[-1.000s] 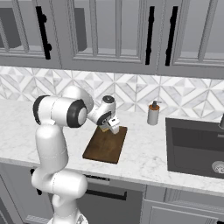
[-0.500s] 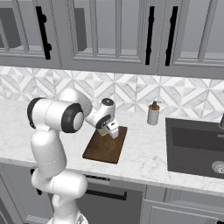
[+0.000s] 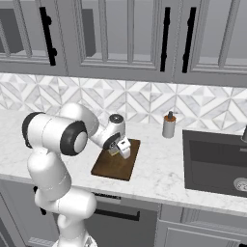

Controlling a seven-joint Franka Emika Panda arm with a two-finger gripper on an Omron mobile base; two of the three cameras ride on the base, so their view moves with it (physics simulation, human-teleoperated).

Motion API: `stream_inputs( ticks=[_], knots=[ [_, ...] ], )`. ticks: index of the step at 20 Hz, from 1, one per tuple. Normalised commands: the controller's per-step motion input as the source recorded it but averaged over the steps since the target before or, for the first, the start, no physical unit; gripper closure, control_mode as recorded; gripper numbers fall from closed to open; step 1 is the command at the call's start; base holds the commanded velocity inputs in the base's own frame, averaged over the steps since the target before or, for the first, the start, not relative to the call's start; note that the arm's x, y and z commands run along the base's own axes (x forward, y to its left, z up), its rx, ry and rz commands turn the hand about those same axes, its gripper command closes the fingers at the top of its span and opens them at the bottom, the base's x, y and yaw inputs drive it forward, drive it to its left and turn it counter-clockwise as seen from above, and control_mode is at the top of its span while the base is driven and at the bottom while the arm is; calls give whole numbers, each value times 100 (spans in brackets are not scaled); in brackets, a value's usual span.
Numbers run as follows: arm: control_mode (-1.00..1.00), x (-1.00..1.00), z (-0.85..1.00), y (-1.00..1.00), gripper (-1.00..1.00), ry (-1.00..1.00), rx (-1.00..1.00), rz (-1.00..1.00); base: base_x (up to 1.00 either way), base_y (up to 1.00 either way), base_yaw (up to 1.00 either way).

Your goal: Pick up the sponge from the counter and clean the cutting board by briefly scrubbing or pressing down on the cutting board. Once finished, release the sponge.

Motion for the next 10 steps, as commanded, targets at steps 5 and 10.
stream_inputs(
  ticks=[5, 10],
  knots=[
    [-100, -74, -50, 0, 100, 6, -1, 0, 0, 0, 0],
    [-100, -100, -45, 13, 100, 6, -2, 6, 0, 0, 0]
  ],
)
